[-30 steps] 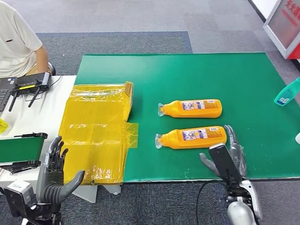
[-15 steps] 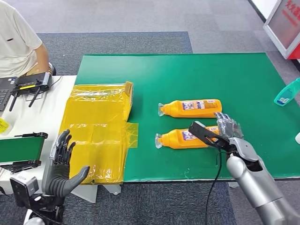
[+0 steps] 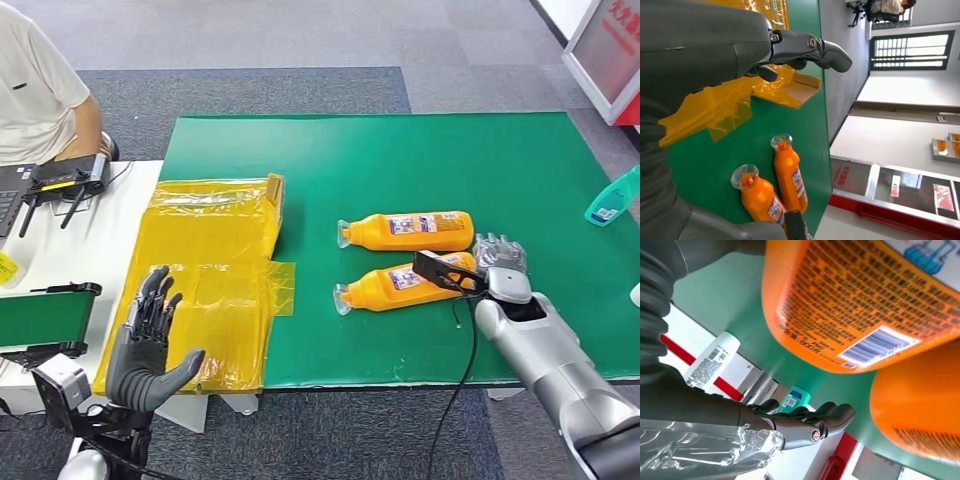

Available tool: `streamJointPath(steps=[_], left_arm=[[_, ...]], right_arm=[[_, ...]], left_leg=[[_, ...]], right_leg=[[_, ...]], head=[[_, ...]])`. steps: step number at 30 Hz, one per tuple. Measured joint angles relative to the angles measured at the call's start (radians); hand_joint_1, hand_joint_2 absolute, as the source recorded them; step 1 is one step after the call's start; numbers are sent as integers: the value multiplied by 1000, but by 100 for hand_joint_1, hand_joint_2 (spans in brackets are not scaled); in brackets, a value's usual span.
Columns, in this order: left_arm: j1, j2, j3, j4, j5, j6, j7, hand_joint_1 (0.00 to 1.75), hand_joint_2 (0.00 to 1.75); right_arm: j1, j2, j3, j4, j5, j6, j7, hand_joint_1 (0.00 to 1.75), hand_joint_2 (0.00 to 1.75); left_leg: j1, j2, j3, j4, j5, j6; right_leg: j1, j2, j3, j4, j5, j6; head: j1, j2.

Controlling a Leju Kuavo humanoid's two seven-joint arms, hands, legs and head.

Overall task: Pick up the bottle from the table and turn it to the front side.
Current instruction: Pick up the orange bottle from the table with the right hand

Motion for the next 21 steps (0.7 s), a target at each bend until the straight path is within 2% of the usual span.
streamJointPath(steps=[8,21], left_arm=[[0,4,-9,0,6,1,0,0,175],[0,6,-14,1,12,11,2,0,175]], right_arm=[[-23,8,34,60,14,15,-13,0,175],[-32,30,59,76,9,14,-50,0,175]], left_leg=[[0,0,0,0,0,0],[0,0,0,0,0,0]], right_leg=[[0,0,0,0,0,0],[0,0,0,0,0,0]], head=[[0,0],[0,0]])
